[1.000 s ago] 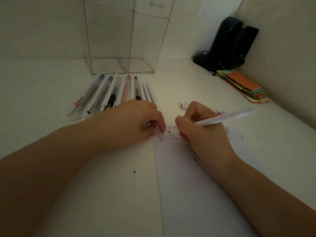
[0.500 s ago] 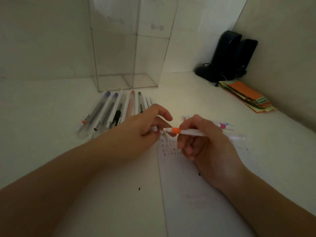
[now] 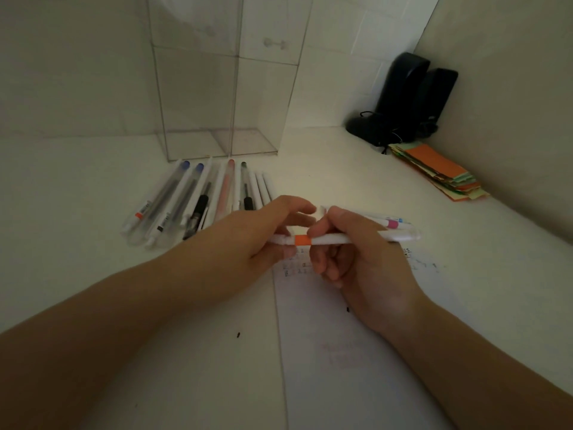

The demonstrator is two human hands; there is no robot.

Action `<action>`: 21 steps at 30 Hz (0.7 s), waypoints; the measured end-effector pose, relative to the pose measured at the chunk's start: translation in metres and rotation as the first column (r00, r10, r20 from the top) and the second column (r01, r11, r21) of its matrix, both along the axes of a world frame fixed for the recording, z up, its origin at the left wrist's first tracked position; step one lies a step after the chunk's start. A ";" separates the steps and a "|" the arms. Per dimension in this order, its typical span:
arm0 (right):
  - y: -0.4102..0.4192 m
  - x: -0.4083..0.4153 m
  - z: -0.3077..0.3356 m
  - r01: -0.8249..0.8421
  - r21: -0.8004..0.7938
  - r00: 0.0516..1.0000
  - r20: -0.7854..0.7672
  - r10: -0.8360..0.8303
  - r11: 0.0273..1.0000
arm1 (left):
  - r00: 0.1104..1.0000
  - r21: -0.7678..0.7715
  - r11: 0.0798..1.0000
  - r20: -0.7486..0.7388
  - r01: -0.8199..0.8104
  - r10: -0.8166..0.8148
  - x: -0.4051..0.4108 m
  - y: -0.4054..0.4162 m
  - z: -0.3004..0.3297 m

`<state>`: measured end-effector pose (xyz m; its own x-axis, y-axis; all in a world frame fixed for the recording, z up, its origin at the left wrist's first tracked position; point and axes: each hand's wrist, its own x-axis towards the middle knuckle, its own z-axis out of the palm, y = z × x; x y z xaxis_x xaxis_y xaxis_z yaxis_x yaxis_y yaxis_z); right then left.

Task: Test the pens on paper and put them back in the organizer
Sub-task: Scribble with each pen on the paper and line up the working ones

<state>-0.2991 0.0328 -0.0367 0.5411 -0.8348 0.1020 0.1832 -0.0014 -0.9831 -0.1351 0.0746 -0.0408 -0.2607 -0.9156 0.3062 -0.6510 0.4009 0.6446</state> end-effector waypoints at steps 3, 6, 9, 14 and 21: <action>-0.002 -0.001 0.000 0.004 -0.008 0.999 0.042 -0.004 1.000 | 0.970 -0.179 0.977 0.189 -0.119 0.152 0.006 -0.003 0.004; -0.002 0.000 -0.001 0.002 -0.041 0.999 0.037 0.000 0.999 | 0.926 -0.280 0.955 0.326 -0.100 0.193 0.006 -0.002 0.005; 0.000 0.000 -0.002 0.031 -0.071 0.999 0.032 -0.029 0.997 | 0.918 -0.289 0.956 0.361 -0.056 0.163 -0.001 0.002 0.004; 0.003 0.001 -0.002 0.044 -0.065 0.996 0.079 -0.039 0.997 | 0.918 -0.322 0.946 0.369 -0.022 0.147 -0.004 0.004 0.005; -0.002 -0.005 0.024 -0.005 -0.199 0.997 -0.074 -0.010 0.980 | 0.985 0.074 0.997 -0.172 -0.021 0.033 -0.018 0.010 -0.001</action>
